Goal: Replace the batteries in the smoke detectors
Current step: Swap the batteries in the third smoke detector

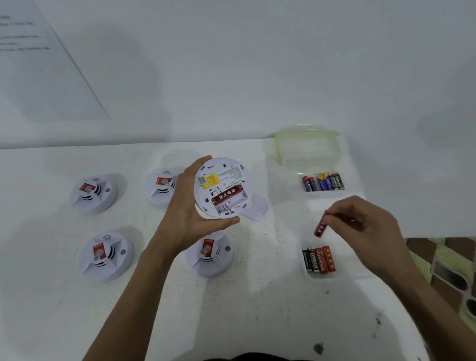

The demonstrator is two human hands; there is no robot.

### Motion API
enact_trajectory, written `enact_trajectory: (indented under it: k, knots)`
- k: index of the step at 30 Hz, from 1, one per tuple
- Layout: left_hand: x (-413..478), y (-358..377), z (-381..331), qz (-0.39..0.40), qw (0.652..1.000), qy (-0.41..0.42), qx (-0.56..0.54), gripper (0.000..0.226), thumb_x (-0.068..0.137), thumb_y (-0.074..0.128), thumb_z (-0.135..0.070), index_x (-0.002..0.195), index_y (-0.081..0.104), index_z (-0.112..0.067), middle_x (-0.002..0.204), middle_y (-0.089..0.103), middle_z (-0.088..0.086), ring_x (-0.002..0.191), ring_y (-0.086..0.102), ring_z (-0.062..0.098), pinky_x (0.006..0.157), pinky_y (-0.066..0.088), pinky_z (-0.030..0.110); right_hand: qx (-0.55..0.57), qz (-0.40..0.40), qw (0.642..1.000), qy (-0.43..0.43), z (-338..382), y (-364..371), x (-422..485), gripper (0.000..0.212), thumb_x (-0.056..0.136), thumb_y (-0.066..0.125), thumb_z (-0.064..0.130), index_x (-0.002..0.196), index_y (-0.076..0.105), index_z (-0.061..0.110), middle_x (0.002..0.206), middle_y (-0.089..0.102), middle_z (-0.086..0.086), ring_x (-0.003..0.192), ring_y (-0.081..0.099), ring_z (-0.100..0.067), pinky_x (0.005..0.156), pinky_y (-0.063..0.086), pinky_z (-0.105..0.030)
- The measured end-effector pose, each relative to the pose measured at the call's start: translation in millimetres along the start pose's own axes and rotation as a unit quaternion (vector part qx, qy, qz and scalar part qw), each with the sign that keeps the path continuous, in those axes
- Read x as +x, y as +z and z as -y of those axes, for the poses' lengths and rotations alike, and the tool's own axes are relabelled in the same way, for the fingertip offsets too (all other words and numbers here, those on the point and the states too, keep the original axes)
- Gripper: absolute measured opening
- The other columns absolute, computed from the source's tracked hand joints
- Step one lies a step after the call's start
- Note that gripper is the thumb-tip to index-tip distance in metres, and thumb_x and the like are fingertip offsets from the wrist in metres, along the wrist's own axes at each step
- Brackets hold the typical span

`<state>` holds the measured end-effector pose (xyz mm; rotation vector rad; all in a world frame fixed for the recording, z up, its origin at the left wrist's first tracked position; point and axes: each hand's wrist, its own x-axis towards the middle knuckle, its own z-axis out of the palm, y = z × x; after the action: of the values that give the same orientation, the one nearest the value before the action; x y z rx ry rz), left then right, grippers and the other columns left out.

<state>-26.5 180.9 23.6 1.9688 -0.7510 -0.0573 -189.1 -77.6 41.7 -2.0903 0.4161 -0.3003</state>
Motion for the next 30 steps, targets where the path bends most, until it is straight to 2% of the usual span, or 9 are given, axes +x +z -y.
enact_trajectory:
  k: [4, 6, 8, 15, 17, 20, 22, 26, 30]
  knots:
    - [-3.1, 0.8, 6.0, 0.002, 1.0, -0.021, 0.01, 0.099, 0.052, 0.079, -0.055, 0.133, 0.024, -0.044, 0.131, 0.037, -0.024, 0.123, 0.041, 0.002, 0.101, 0.037, 0.022, -0.133, 0.091, 0.984, 0.072, -38.1, -14.3, 1.4, 0.017, 0.086, 0.071, 0.012, 0.078, 0.066, 0.026, 0.082, 0.069, 0.014, 0.071, 0.066, 0.002, 0.062, 0.048, -0.012]
    - [-3.8, 1.8, 5.2, 0.006, 1.0, -0.022, 0.01, 0.097, 0.052, 0.079, -0.055, 0.131, 0.024, -0.047, 0.129, 0.037, -0.03, 0.121, 0.041, -0.002, 0.1, 0.036, 0.019, -0.175, 0.123, 0.973, 0.088, -51.5, -13.3, 2.1, 0.02, 0.086, 0.072, 0.015, 0.075, 0.064, 0.029, 0.083, 0.068, 0.013, 0.065, 0.066, 0.001, 0.06, 0.047, -0.015]
    - [-4.2, 2.5, 5.1, 0.007, 1.0, -0.017, 0.014, 0.096, 0.052, 0.079, -0.056, 0.131, 0.025, -0.048, 0.128, 0.036, -0.035, 0.121, 0.04, -0.004, 0.101, 0.036, 0.019, -0.196, 0.152, 0.964, 0.092, -59.9, -9.5, 2.2, 0.02, 0.086, 0.072, 0.015, 0.075, 0.063, 0.03, 0.082, 0.069, 0.012, 0.069, 0.066, -0.001, 0.062, 0.046, -0.017]
    - [-3.2, 3.0, 2.8, 0.006, 1.0, -0.015, 0.013, 0.094, 0.053, 0.079, -0.056, 0.131, 0.026, -0.047, 0.125, 0.036, -0.04, 0.12, 0.041, -0.005, 0.099, 0.035, 0.016, -0.223, 0.184, 0.952, 0.096, -69.1, -3.2, 4.6, 0.019, 0.089, 0.067, 0.012, 0.085, 0.064, 0.03, 0.083, 0.069, 0.005, 0.075, 0.06, 0.002, 0.059, 0.042, -0.008]
    - [-3.2, 3.4, 2.6, 0.009, 1.0, -0.019, 0.009, 0.096, 0.053, 0.079, -0.056, 0.132, 0.026, -0.046, 0.128, 0.037, -0.035, 0.121, 0.041, -0.001, 0.1, 0.037, 0.023, -0.235, 0.191, 0.948, 0.095, -70.1, -4.1, 5.5, 0.015, 0.091, 0.064, 0.012, 0.095, 0.068, 0.027, 0.089, 0.068, 0.003, 0.076, 0.058, 0.003, 0.059, 0.04, -0.007]
    - [-4.3, 3.9, 5.2, 0.015, 1.0, -0.025, 0.005, 0.102, 0.053, 0.081, -0.054, 0.138, 0.028, -0.035, 0.134, 0.041, -0.017, 0.124, 0.042, 0.005, 0.104, 0.041, 0.034, -0.253, 0.194, 0.944, 0.088, -63.2, -5.8, 7.1, 0.017, 0.095, 0.06, 0.016, 0.109, 0.068, 0.02, 0.095, 0.067, 0.003, 0.075, 0.056, 0.003, 0.059, 0.038, -0.007]
    - [-4.5, 3.7, 5.4, 0.02, 0.999, -0.028, 0.006, 0.106, 0.053, 0.083, -0.052, 0.14, 0.027, -0.03, 0.136, 0.042, -0.01, 0.126, 0.042, 0.008, 0.104, 0.042, 0.039, -0.246, 0.171, 0.952, 0.062, -48.8, -5.2, 9.2, 0.015, 0.095, 0.059, 0.019, 0.107, 0.068, 0.021, 0.095, 0.069, 0.002, 0.075, 0.058, 0.003, 0.06, 0.039, -0.007]
    - [-4.5, 3.0, 2.9, 0.027, 0.999, -0.022, 0.0, 0.105, 0.054, 0.083, -0.05, 0.141, 0.026, -0.031, 0.136, 0.041, -0.014, 0.126, 0.042, 0.008, 0.104, 0.042, 0.036, -0.156, 0.121, 0.979, -0.054, -0.1, 12.5, 14.0, 0.01, 0.093, 0.062, 0.017, 0.098, 0.069, 0.022, 0.088, 0.069, 0.007, 0.075, 0.062, -0.001, 0.065, 0.048, -0.011]
    - [-4.9, 4.5, 0.8, 0.038, 0.999, -0.011, 0.003, 0.105, 0.055, 0.085, -0.047, 0.141, 0.026, -0.029, 0.135, 0.039, -0.024, 0.125, 0.042, 0.005, 0.103, 0.038, 0.022, -0.126, 0.113, 0.954, -0.246, 45.5, 40.8, 25.3, 0.011, 0.092, 0.063, 0.014, 0.1, 0.067, 0.02, 0.091, 0.06, 0.007, 0.078, 0.056, -0.006, 0.069, 0.048, -0.02]
